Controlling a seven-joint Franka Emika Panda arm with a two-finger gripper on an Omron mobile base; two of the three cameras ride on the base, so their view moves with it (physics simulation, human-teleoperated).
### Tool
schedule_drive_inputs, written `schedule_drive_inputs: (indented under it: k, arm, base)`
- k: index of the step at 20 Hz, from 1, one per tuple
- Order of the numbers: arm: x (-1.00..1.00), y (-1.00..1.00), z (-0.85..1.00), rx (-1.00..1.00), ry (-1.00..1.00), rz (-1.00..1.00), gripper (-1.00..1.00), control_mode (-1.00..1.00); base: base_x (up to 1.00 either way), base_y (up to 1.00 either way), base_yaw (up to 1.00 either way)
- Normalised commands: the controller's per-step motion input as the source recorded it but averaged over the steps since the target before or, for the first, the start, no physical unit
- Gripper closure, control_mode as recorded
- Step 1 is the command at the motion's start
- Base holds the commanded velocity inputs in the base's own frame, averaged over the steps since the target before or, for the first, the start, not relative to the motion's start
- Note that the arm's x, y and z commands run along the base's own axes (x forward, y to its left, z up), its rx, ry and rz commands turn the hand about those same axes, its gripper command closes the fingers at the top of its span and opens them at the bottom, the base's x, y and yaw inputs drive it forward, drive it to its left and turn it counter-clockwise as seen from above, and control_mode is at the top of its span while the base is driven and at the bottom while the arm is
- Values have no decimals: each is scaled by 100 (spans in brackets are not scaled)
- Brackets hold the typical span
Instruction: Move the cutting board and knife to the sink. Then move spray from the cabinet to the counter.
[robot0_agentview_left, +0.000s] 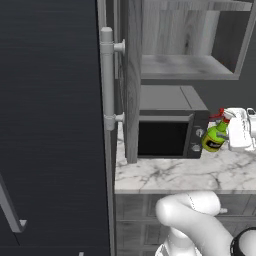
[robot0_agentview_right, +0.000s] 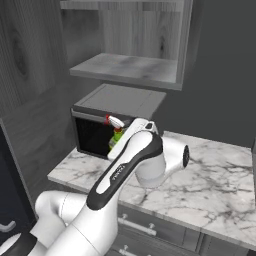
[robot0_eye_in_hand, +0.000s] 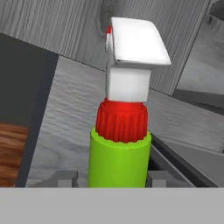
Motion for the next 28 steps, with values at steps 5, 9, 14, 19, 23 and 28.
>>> schedule_drive_inputs:
  k: [5, 9, 14, 19, 23, 28]
  arm:
    - [8, -9, -39, -8, -3, 0, 100, -100]
    - [4, -14, -40, -8, -6, 2, 100, -100]
    - [3, -21, -36, -6, -1, 2, 100, -100]
    - [0, -22, -35, -3, 0, 2, 100, -100]
    - [4, -13, -32, 0, 3, 0, 100, -100]
    - [10, -5, -30, 0, 8, 0, 100, -100]
  base:
    - [0, 0, 0]
    - [0, 0, 0]
    - [0, 0, 0]
    - [0, 0, 0]
    - [0, 0, 0]
    - [0, 0, 0]
